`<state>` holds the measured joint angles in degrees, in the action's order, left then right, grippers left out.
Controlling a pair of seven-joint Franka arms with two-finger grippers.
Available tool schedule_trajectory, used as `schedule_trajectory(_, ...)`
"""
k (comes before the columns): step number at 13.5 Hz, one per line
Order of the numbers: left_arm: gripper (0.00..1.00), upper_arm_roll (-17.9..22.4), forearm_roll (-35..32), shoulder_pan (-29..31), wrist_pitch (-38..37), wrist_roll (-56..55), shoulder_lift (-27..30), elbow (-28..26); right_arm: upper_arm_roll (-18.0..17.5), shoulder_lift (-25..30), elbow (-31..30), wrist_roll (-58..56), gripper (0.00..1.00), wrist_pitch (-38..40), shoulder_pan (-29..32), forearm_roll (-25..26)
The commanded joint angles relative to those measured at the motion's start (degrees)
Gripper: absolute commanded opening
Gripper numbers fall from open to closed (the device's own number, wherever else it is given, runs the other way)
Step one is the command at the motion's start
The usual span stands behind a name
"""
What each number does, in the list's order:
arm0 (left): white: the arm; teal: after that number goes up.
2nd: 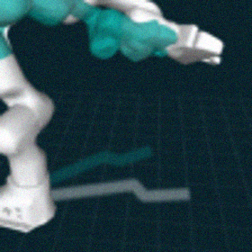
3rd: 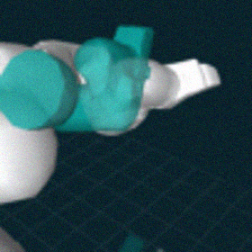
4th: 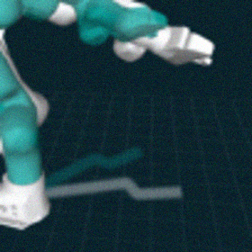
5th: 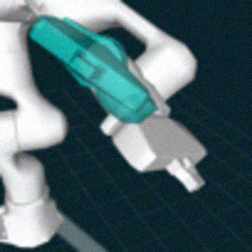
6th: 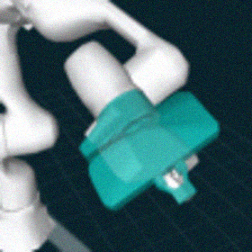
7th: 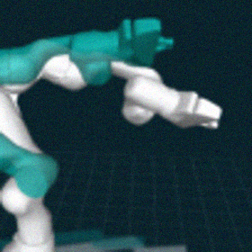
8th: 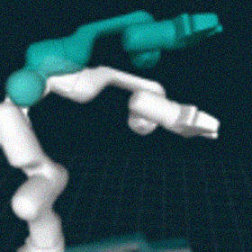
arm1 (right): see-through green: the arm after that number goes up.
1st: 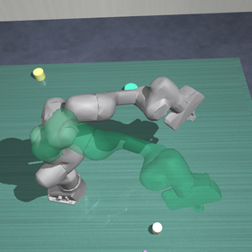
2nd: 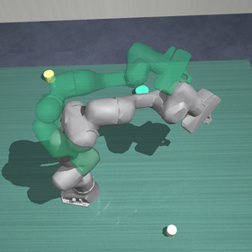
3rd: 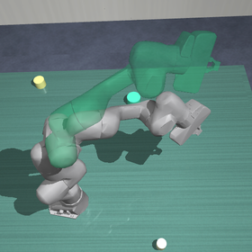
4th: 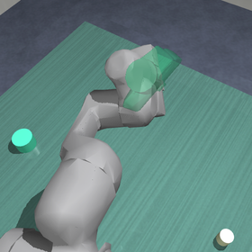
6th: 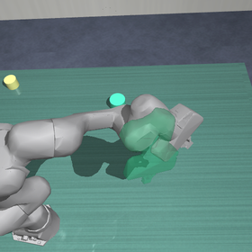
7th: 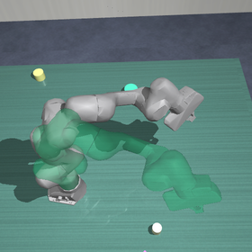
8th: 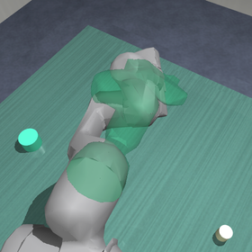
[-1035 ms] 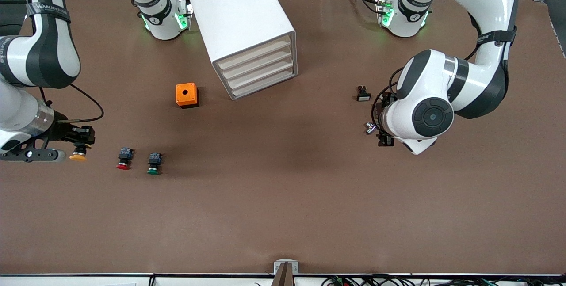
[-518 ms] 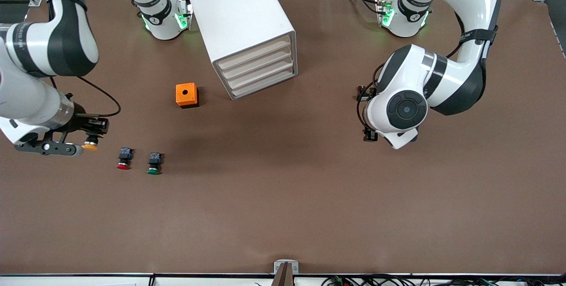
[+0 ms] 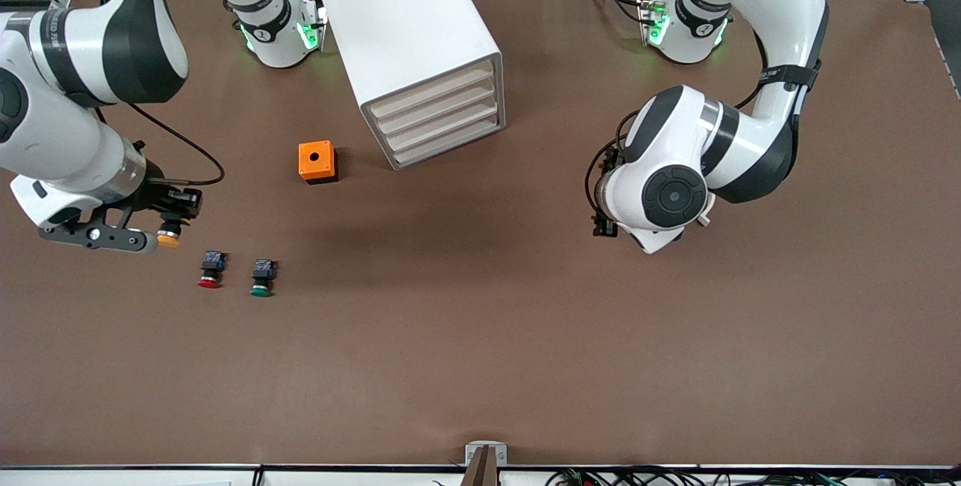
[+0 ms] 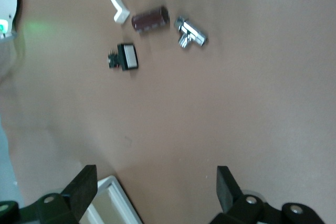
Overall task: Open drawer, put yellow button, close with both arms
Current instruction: 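Move the left gripper to the white cabinet's drawer front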
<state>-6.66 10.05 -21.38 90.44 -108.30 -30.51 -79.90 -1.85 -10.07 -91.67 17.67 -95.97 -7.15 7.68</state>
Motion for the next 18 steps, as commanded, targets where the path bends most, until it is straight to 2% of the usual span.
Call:
schedule_trajectory(1, 1.0, 0.2, 4.2, 0.6, 0.2, 0.0, -1.0, 1.1, 0.1, 1.6, 0.4, 2.5, 0.17, 1.1, -1.1, -0.5)
schedule_trajectory(6, 1.0, 0.2, 13.6, 0.2, 2.0, 1.1, -4.7, 1.1, 0.3, 1.6, 0.4, 1.8, 0.18, 1.2, -0.6, -1.7)
schedule_trajectory(9, 1.0, 0.2, 29.1, 0.0, 7.9, -2.3, -8.2, 1.1, 0.3, 1.6, 0.4, 1.7, 0.17, 1.3, -0.8, -1.7)
schedule_trajectory(15, 1.0, 0.2, 50.7, -3.7, 11.3, -11.7, -12.9, 1.1, 0.3, 1.6, 0.4, 1.6, 0.17, 1.3, -1.0, -1.6)
schedule_trajectory(16, 0.96, 0.2, 53.6, -4.8, 11.3, -14.7, -13.0, 1.1, 0.3, 1.6, 0.4, 1.6, 0.17, 1.3, -1.0, -1.6)
schedule_trajectory(18, 0.91, 0.2, 55.3, -7.8, 11.3, -21.2, -13.3, 1.1, 0.3, 1.6, 0.4, 1.6, 0.17, 1.8, -1.0, -1.6)
